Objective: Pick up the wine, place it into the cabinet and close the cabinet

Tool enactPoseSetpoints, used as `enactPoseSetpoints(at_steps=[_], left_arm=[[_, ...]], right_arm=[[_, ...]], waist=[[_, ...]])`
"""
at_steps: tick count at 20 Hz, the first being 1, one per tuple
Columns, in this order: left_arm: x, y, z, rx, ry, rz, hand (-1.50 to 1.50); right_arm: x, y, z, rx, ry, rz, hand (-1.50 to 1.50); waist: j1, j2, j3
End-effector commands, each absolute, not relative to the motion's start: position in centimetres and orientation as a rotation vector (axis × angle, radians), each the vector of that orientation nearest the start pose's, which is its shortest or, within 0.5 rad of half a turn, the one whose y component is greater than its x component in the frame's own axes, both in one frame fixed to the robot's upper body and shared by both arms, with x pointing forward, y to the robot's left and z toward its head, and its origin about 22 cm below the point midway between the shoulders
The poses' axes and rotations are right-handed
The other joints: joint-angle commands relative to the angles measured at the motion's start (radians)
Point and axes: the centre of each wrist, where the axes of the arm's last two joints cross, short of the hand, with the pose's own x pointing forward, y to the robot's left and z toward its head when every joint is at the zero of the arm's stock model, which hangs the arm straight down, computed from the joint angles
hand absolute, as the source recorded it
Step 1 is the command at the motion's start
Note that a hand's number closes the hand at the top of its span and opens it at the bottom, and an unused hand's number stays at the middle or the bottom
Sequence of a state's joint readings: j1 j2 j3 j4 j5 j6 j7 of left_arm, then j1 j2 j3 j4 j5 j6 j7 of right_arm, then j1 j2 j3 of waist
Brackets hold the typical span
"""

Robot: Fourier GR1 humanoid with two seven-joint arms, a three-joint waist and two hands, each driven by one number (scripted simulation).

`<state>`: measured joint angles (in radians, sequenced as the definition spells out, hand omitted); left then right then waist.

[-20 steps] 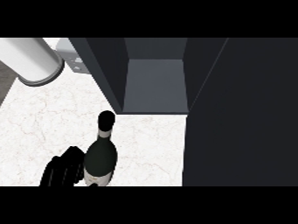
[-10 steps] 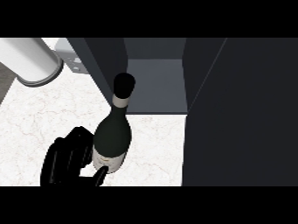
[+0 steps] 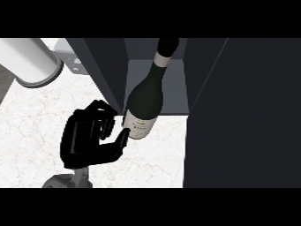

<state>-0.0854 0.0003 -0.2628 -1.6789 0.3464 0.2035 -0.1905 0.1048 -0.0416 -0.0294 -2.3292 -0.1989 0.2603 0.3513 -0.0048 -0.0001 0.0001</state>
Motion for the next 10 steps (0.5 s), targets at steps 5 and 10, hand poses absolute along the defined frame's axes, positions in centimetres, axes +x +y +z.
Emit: enactPoseSetpoints(at_steps=[5,10], left_arm=[[29.3,11.4,4.6,-0.257,-1.876,0.144,1.50],[30.5,9.9,3.0,-0.226,-1.820,0.062,1.50]], right_arm=[[16.4,-25.4,16.0,0.203,-1.901,0.225,-1.50],[18.0,-24.6,14.0,0.199,-1.888,0.241,-1.50]], waist=[[-0.006,0.001,0.000],[-0.005,0.001,0.000]])
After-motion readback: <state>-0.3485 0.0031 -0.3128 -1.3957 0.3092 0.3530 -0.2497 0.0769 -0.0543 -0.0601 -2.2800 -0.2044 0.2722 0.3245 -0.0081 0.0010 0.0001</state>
